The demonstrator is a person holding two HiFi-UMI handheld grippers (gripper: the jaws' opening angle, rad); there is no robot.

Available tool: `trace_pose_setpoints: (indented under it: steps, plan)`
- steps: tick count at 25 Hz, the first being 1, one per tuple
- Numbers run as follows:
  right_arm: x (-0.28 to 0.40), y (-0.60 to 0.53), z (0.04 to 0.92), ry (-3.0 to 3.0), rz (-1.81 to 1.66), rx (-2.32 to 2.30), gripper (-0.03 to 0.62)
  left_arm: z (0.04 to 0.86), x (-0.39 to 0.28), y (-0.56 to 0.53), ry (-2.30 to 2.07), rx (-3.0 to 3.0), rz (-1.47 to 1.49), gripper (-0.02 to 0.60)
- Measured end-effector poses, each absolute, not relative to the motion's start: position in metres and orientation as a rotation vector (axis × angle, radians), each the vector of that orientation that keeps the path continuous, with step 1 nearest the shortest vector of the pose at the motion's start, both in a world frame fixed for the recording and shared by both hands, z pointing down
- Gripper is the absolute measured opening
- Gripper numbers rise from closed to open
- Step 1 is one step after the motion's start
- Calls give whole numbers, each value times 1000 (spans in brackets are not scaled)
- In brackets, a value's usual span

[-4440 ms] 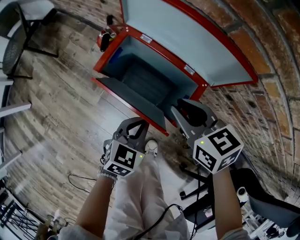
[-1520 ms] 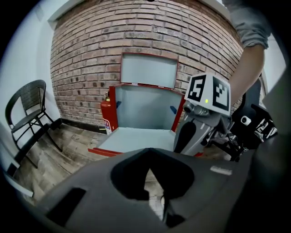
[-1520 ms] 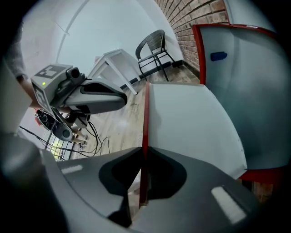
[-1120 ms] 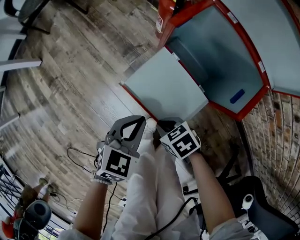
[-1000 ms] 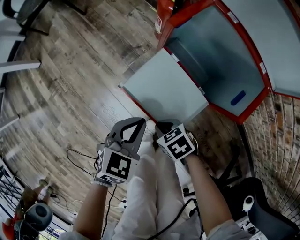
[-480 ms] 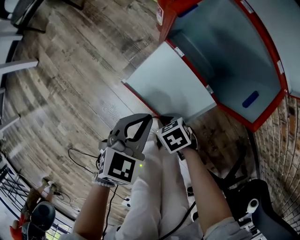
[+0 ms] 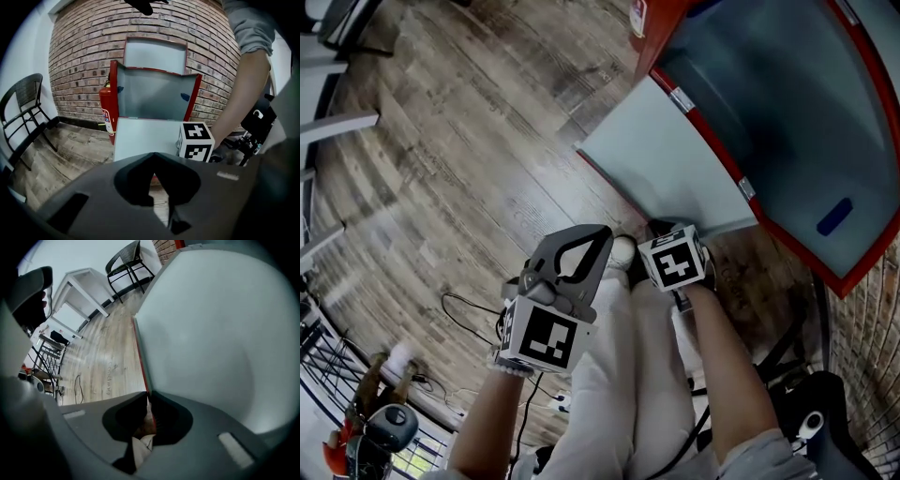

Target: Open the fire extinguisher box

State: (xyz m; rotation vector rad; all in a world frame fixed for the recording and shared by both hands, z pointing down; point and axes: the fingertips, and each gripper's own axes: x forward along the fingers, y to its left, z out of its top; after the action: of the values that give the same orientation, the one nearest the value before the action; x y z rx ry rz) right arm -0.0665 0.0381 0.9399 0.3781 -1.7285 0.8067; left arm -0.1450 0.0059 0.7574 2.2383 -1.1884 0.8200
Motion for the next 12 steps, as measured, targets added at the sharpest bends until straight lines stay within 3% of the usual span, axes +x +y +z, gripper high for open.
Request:
trace_pose_setpoints:
  steps: [12]
  plan:
    - [-33, 27, 902, -1767, 776, 495, 6, 731, -138, -9, -1198, 2259, 811, 0]
